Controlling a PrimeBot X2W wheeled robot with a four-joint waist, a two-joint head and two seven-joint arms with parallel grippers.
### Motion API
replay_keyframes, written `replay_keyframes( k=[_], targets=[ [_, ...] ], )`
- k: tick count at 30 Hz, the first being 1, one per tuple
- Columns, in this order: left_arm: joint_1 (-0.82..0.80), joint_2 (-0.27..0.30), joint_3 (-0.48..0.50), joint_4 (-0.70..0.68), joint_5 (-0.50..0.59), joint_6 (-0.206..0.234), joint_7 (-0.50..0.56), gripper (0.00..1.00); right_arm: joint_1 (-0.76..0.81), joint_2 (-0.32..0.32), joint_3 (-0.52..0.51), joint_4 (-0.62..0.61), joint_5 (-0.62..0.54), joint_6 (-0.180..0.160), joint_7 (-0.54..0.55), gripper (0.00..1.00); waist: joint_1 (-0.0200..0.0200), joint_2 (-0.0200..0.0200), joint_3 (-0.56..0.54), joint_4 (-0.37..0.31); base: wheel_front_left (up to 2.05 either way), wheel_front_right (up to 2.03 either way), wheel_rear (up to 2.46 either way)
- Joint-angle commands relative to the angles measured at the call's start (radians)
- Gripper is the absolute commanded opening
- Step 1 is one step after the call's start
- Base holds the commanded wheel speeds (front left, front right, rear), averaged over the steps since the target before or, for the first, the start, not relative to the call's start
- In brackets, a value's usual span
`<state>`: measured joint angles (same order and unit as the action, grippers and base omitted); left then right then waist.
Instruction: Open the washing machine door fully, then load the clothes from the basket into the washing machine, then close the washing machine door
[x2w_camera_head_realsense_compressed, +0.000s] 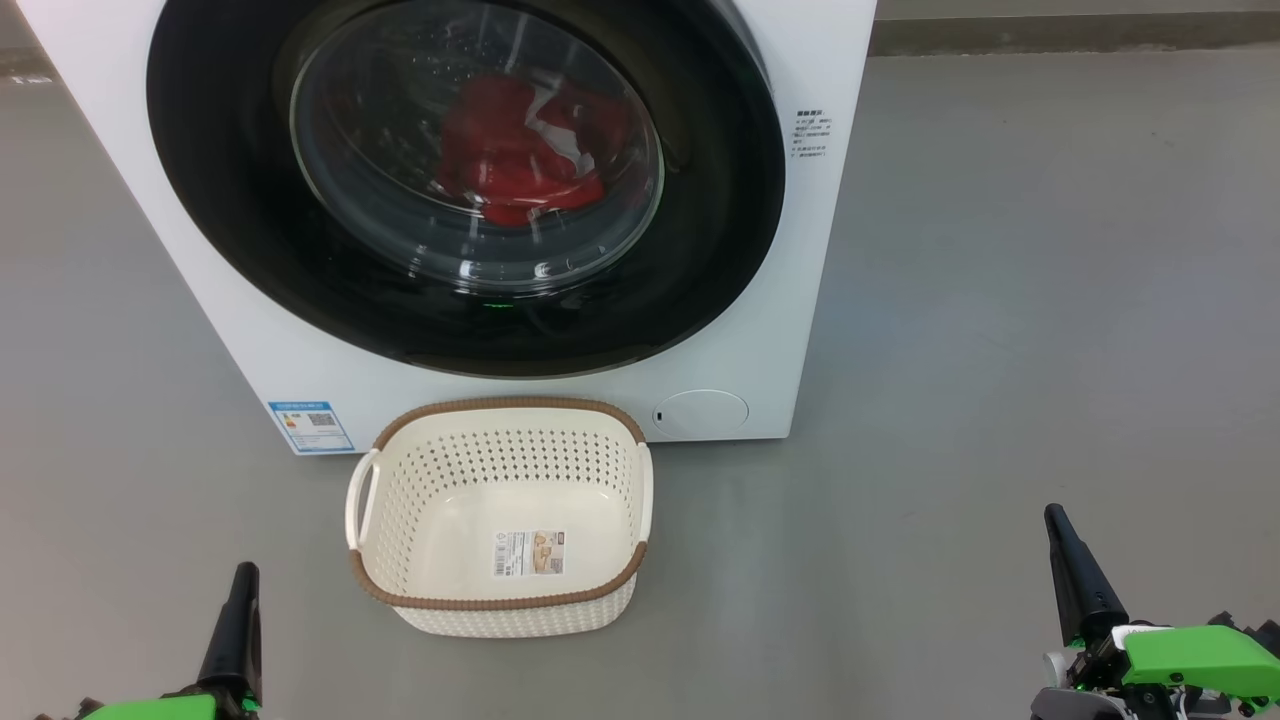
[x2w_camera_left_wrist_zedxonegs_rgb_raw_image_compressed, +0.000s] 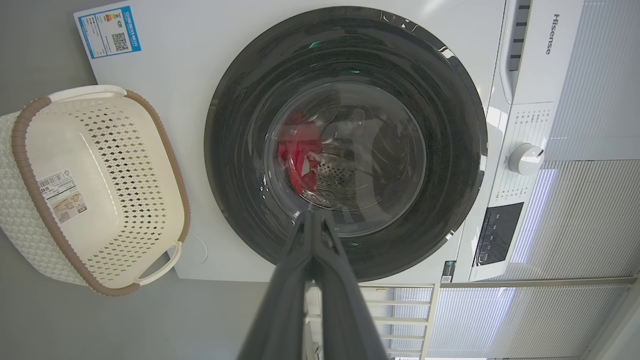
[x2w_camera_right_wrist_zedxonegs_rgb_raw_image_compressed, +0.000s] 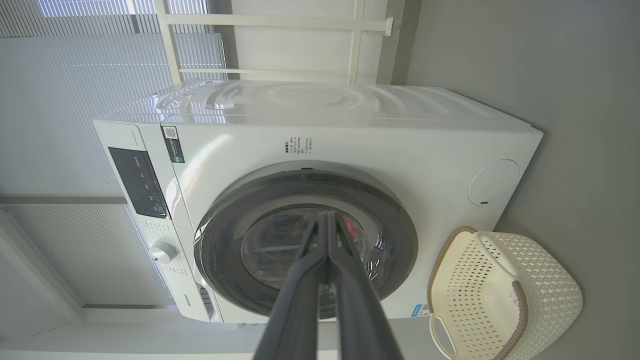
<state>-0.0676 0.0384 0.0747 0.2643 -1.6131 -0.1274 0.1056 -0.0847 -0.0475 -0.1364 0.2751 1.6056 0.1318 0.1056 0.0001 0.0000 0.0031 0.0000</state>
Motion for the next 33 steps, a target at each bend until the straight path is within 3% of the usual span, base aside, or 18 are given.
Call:
replay_keyframes(
  k=[1,33],
  targets=[
    [-0.04,0.016,0.035,-0.019,0.001,-0.003,0.004,0.0,-0.023,-0.003,0.022,-0.03,0.002,-0.001,0.008,0.0,0.0,0.0,0.0,0.0,0.0,0.0,0.0],
    [-0.04,0.014,0.037,-0.019,0.003,-0.003,0.006,0.0,-0.023,-0.003,0.022,-0.03,0.002,-0.001,0.008,0.0,0.0,0.0,0.0,0.0,0.0,0.0,0.0]
  ],
)
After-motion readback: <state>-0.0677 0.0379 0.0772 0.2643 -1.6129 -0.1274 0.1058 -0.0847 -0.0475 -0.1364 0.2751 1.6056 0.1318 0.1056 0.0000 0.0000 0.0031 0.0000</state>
